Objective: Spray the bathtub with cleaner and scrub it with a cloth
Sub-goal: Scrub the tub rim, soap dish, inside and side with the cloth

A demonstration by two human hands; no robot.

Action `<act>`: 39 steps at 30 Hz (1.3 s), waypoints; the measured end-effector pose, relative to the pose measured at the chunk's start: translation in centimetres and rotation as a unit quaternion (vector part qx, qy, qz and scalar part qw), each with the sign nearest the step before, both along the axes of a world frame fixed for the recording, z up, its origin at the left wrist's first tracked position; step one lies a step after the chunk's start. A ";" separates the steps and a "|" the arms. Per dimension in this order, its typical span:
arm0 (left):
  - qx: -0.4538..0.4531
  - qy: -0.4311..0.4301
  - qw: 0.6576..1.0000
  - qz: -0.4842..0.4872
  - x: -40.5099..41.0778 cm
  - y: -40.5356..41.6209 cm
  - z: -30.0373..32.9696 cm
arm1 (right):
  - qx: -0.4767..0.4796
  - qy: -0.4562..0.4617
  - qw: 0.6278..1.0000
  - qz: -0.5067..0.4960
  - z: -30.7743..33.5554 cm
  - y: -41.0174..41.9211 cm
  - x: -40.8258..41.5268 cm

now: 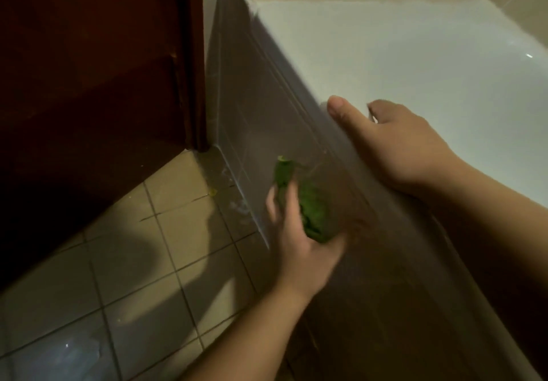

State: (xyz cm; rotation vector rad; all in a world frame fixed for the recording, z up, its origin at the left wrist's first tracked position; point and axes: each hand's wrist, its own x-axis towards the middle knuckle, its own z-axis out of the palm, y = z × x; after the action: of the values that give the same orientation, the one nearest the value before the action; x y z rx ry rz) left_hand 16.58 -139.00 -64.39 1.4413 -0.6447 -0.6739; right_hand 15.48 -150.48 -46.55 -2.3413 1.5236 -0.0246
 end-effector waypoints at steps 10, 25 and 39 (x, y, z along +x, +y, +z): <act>0.143 0.124 0.982 0.007 -2.3 0.2 -8.4 | 0.005 0.025 0.999 0.042 0.1 2.1 -3.6; 0.082 0.205 0.972 0.079 -4.8 0.6 -6.6 | -0.039 -0.010 0.998 0.057 -0.8 2.9 -4.9; 0.108 0.107 0.988 0.036 -4.1 0.7 -10.0 | -0.057 0.002 0.996 0.075 -1.1 1.7 -3.5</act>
State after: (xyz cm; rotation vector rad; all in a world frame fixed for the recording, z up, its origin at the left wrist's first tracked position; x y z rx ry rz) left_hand 12.46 -138.28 -74.39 1.5569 -0.3582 -0.8480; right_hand 12.02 -148.74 -47.69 -2.5409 1.3778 -0.0715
